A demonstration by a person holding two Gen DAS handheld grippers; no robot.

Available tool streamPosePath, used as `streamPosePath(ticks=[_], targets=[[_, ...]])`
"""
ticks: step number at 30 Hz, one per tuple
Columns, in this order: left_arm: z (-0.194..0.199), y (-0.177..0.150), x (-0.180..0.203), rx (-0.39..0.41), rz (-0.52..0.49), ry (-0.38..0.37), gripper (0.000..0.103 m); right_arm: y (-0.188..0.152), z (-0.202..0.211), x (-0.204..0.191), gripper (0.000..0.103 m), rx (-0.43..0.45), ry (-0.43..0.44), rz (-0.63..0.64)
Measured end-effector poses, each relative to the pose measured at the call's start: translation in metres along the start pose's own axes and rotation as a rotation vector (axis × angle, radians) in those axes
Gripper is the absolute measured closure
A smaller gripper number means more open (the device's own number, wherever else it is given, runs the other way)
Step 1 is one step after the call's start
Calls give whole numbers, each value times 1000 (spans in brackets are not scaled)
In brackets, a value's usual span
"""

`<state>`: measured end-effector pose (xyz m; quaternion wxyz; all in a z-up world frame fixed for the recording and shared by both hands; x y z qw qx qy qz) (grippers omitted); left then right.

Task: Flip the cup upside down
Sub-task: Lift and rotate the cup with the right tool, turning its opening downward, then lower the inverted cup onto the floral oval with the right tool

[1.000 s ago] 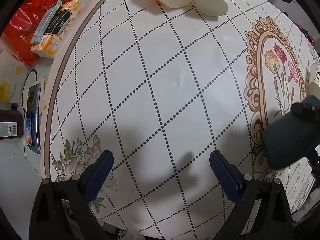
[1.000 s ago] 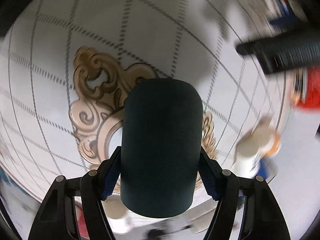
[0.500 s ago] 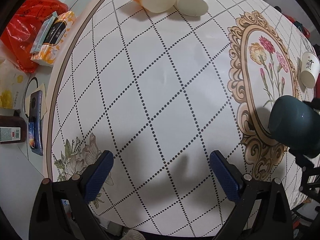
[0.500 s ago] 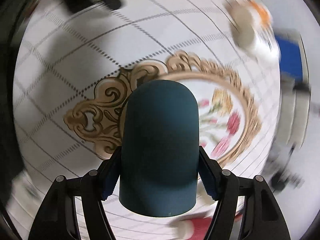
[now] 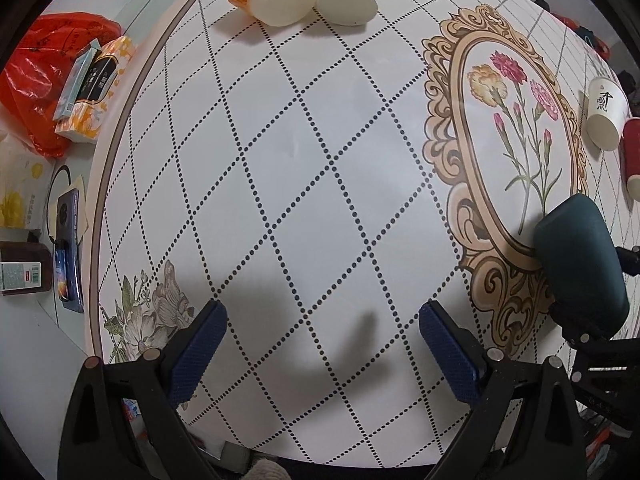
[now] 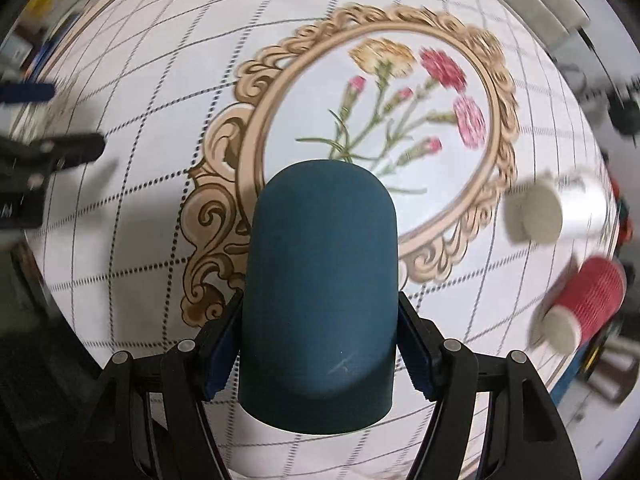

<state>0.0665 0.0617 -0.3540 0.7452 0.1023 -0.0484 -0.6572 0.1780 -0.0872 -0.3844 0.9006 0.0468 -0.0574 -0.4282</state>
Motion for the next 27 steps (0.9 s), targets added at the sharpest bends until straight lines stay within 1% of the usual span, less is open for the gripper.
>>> streamPosePath(ticks=[5, 10, 16, 17, 18, 20, 25, 27], targets=[[-6, 0, 11, -5, -7, -3, 4, -11, -7, 22, 30, 1, 35, -129], [-5, -6, 20, -6, -8, -6, 4, -21, -21, 49, 30, -38, 82, -221], [-4, -1, 19, -9, -8, -10, 4, -18, -29, 70, 29, -86, 104, -226], [-3, 1, 17, -10, -8, -11, 4, -17, -29, 73, 27, -93, 114, -231], [-3, 1, 18, -10, -7, -12, 4, -17, -29, 79, 22, -101, 124, -234], [-3, 0, 19, -12, -5, -15, 4, -14, -27, 88, 17, -106, 142, -235], [-5, 2, 21, -20, -4, -22, 4, 4, -27, 112, 17, -117, 163, -249], [-8, 3, 22, -26, -4, -24, 4, 11, -32, 125, 17, -137, 176, -257]])
Point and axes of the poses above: each gripper's, at about its wrist camera, not at the fingertips, and z roughly against the way its jaws point, x to its right, y to its top, the point moved 1 cm from there along -z, roughly the way its jaws point, and after that the axes turned 9 degrees about x, right-handed, at the moved point
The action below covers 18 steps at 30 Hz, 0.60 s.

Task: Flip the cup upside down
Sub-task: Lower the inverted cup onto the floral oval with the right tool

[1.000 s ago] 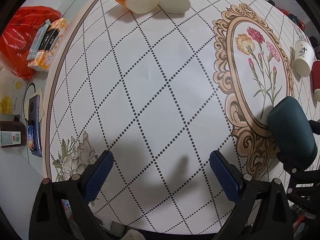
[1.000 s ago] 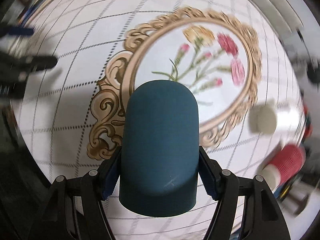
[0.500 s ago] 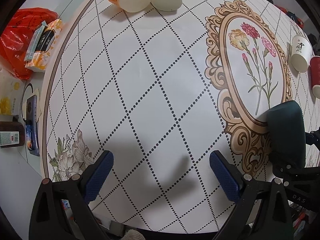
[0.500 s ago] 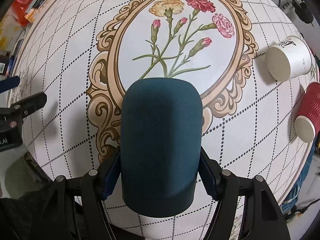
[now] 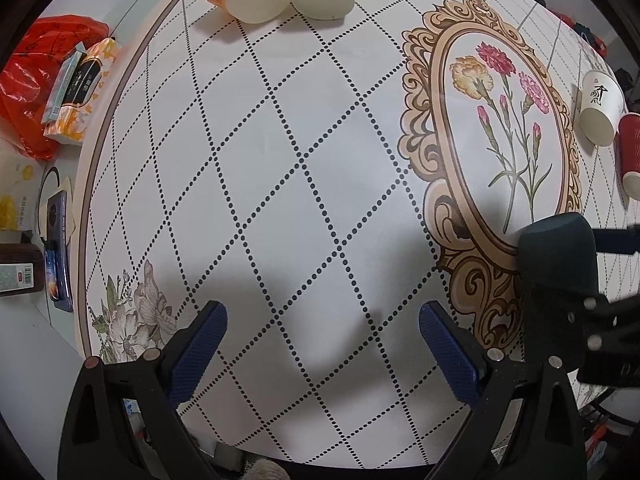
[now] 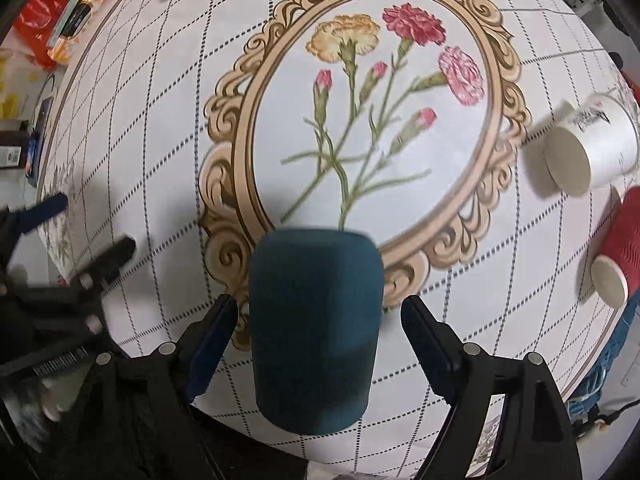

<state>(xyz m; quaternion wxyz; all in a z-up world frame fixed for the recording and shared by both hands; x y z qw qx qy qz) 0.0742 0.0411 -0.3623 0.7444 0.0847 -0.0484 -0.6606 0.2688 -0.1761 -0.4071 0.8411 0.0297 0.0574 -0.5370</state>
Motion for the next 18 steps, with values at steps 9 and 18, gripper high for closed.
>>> streamPosePath(ticks=[9, 18], targets=[[-14, 3, 0, -25, 11, 0, 4, 33, -29, 43, 32, -109, 22, -60], [-19, 13, -12, -37, 22, -20, 4, -12, -24, 48, 33, -4, 22, -97]])
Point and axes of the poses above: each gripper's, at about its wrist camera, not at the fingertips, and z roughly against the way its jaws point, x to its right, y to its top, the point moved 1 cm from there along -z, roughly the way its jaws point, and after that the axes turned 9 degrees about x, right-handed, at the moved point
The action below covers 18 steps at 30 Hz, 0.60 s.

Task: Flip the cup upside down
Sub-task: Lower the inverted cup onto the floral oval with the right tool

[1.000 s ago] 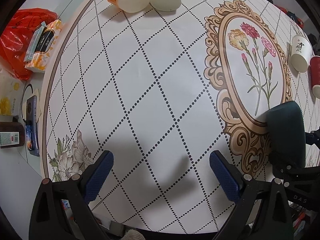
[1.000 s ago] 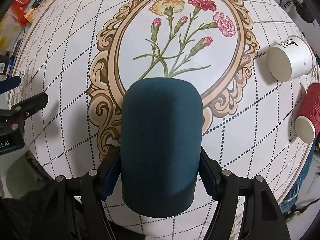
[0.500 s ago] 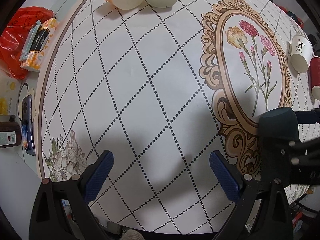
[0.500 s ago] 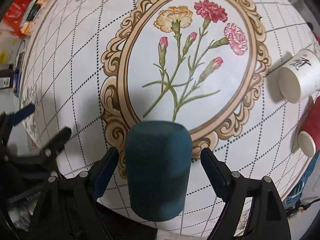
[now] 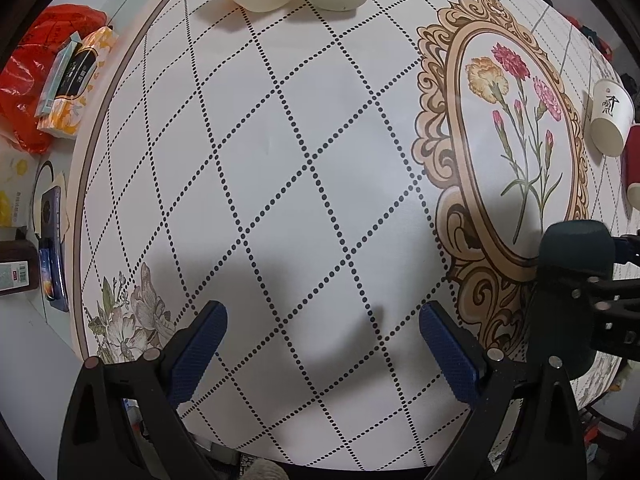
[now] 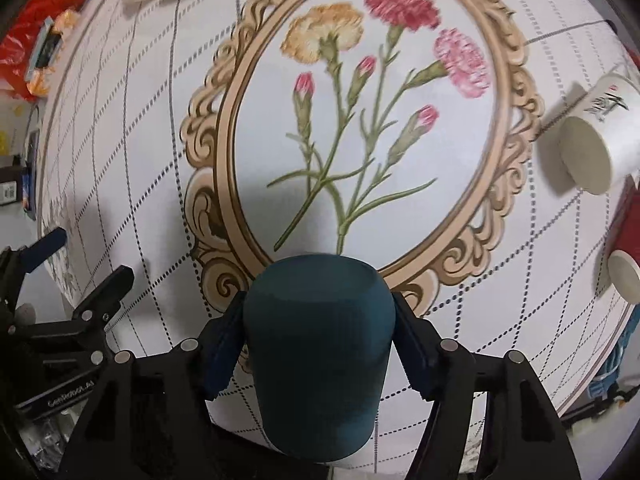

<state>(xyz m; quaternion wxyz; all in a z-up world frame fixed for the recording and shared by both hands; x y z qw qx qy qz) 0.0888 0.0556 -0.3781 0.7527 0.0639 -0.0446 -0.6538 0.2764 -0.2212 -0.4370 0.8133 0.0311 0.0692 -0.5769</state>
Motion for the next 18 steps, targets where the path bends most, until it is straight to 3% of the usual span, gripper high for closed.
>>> streamPosePath(ticks=[3, 10, 15, 18], targets=[[0, 9, -4, -5, 9, -14, 4, 8, 21, -4, 33, 97, 2, -13], [-4, 25, -6, -13, 4, -11, 4, 9, 81, 11, 33, 424, 7, -81], [-15, 34, -11, -27, 18, -4, 4, 16, 99, -29, 33, 662, -41, -99], [-20, 37, -13, -35, 18, -1, 4, 23, 95, -59, 33, 755, -66, -87]])
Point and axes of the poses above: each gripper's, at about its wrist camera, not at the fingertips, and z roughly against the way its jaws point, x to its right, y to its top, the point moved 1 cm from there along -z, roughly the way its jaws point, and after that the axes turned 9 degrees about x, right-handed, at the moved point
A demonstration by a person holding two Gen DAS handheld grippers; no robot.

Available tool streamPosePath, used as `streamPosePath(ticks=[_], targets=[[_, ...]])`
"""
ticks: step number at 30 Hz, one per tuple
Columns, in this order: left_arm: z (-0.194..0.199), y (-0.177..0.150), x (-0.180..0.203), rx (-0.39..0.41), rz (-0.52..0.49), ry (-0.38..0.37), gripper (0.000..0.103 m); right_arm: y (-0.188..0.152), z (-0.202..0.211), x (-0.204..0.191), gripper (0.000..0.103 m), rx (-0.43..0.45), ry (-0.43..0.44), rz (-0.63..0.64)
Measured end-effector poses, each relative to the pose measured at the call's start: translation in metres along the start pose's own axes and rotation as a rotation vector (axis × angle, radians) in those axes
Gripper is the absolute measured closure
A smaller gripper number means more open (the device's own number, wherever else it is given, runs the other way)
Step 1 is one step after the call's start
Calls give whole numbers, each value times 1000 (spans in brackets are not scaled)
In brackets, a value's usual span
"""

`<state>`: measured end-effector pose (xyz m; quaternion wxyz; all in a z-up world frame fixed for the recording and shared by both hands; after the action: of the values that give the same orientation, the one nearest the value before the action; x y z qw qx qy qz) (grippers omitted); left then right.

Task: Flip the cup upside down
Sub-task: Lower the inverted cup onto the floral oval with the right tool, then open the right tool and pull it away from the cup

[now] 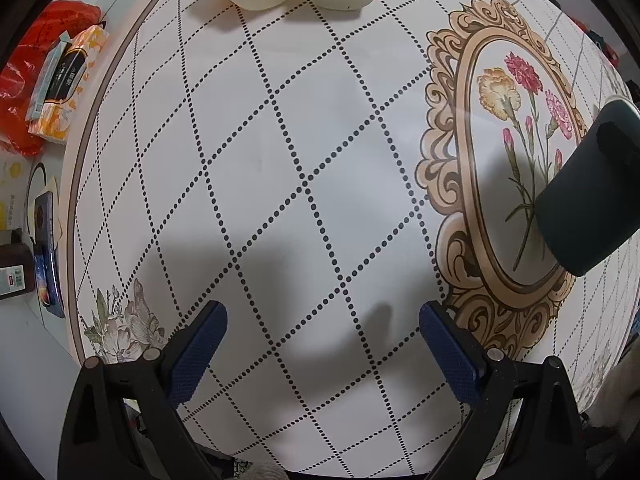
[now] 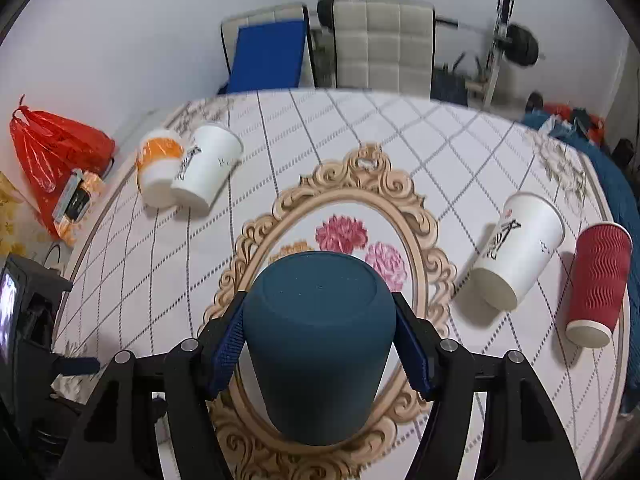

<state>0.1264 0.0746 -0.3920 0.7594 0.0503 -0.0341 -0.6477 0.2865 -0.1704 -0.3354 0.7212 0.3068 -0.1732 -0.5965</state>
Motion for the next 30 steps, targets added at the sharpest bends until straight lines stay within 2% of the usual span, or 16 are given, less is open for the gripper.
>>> streamPosePath(ticks=[5, 8, 9, 17, 23, 26, 30], targets=[[-5, 3, 3, 7, -26, 9, 4, -16, 9, -15, 33, 73, -31, 95], [-6, 3, 2, 6, -30, 5, 4, -22, 17, -18, 32, 72, -34, 112], [-5, -7, 7, 11, -33, 7, 4, -24, 17, -17, 32, 68, -33, 110], [15, -13, 33, 51, -59, 16, 4, -33, 22, -13, 31, 4, -38, 87], [42, -18, 40, 111, -48, 14, 4, -26, 42, -1, 17, -30, -38, 10], [60, -23, 43, 147, -34, 18, 4, -24, 61, 11, 10, -76, -73, -36], [91, -35, 48, 205, -14, 5, 4, -31, 88, 27, 9, -140, -143, -73]])
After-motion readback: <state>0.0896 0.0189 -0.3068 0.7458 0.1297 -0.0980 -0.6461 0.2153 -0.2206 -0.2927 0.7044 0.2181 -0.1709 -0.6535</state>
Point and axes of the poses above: each gripper's, at about its wrist camera, not at the fingertips, and z roughly against the way its jaws point, x to its right, y to its top, the point moved 1 cm from there along -z, roughly the way its jaws point, and after that the axes turned 9 degrees about x, right-handed, at the moved point
